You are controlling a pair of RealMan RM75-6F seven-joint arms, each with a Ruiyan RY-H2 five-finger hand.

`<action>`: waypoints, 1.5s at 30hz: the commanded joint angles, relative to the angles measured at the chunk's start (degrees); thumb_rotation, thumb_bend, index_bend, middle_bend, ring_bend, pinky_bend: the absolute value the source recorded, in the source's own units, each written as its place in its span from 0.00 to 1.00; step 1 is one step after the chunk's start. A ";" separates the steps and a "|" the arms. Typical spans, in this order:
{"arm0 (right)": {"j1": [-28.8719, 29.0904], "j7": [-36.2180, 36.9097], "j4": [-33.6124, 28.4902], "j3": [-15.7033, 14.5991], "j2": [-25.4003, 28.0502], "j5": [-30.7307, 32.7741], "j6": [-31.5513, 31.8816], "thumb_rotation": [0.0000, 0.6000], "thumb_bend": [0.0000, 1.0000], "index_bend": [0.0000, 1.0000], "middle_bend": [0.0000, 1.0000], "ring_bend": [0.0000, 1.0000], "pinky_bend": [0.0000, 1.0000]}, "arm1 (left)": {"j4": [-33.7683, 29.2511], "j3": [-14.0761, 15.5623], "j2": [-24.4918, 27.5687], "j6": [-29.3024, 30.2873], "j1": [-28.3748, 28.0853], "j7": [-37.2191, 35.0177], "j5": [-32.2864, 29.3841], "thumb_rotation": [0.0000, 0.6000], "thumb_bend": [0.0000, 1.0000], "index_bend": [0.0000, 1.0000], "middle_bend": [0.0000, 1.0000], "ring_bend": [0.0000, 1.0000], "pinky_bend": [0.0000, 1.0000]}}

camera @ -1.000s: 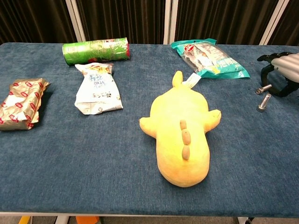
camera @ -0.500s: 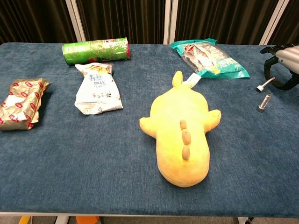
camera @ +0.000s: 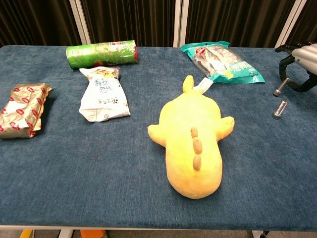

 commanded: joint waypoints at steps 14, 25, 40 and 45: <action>0.06 -1.06 -0.40 -0.18 -0.01 0.47 -0.56 1.00 0.36 0.60 0.06 0.00 0.00 | 0.42 0.08 -0.16 0.07 0.19 -0.34 -0.09 1.00 0.00 0.14 0.12 0.05 0.17; 0.07 -0.96 -0.64 -0.25 0.44 0.96 -1.59 1.00 0.29 0.35 0.06 0.00 0.00 | 0.54 0.09 -0.15 0.20 0.24 -0.54 0.03 1.00 0.00 0.14 0.12 0.05 0.17; -1.49 0.82 -3.39 0.05 2.58 0.94 1.17 1.00 0.26 0.09 0.05 0.00 0.00 | 0.70 0.05 -0.23 0.48 0.42 -0.82 0.02 1.00 0.00 0.14 0.12 0.05 0.17; -6.68 2.53 -9.33 -0.20 7.33 -0.02 9.82 1.00 0.25 0.02 0.04 0.00 0.00 | 0.60 -0.14 -0.27 0.70 0.54 -0.78 -0.21 1.00 0.00 0.14 0.12 0.05 0.17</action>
